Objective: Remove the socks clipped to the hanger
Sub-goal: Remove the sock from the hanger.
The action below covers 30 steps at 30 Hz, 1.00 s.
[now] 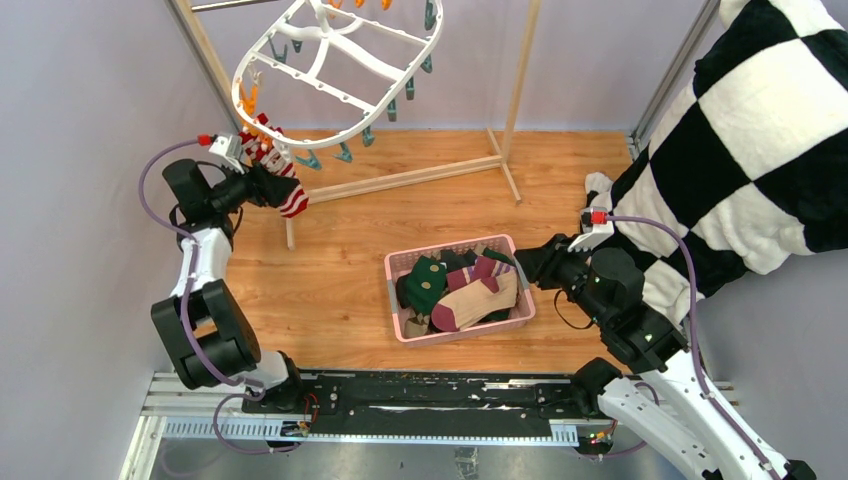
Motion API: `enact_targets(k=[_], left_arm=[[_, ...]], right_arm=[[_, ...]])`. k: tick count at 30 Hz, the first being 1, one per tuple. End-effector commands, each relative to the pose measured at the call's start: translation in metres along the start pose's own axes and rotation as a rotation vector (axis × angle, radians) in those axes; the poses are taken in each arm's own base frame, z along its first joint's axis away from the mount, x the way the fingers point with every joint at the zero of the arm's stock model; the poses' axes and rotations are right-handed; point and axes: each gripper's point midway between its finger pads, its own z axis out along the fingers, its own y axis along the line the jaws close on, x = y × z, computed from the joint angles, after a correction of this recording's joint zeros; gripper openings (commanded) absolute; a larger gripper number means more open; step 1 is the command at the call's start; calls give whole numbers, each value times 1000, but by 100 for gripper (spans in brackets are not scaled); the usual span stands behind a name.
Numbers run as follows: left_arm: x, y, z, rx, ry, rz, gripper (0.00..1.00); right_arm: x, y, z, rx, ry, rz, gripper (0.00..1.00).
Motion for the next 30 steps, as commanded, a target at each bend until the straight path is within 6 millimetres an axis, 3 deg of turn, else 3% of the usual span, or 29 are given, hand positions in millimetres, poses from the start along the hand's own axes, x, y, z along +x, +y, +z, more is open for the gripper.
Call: enact_targets(k=[1,3,5,7,8,16,25,30], left_arm=[[-10,4,8,4,-18,6,68],[-7,2,7,7,-15,-2,53],[-8,-4,4,7,-21,1,26],[-6,-12,-1,7,-25,4,5],[-6,-18,-5,9,-30,12,0],[-17,-81,-32,108,-73,36,0],[-9,-160,-48,287,-64,-2,0],[-9,-193,-47,374,-48,-14,0]], right_arm=[[-9,8,-5,-22,-22,10,29],[-11,9,-6,-25,-26,12,29],[-13,11,-7,-30,-32,11,28],[-15,13,-7,-37,-34,9,28],[-16,14,-7,-41,-36,8,28],[-23,32,1,-111,-33,-7,31],[-32,83,29,-276,19,-45,43],[-33,125,53,-372,68,-87,48]])
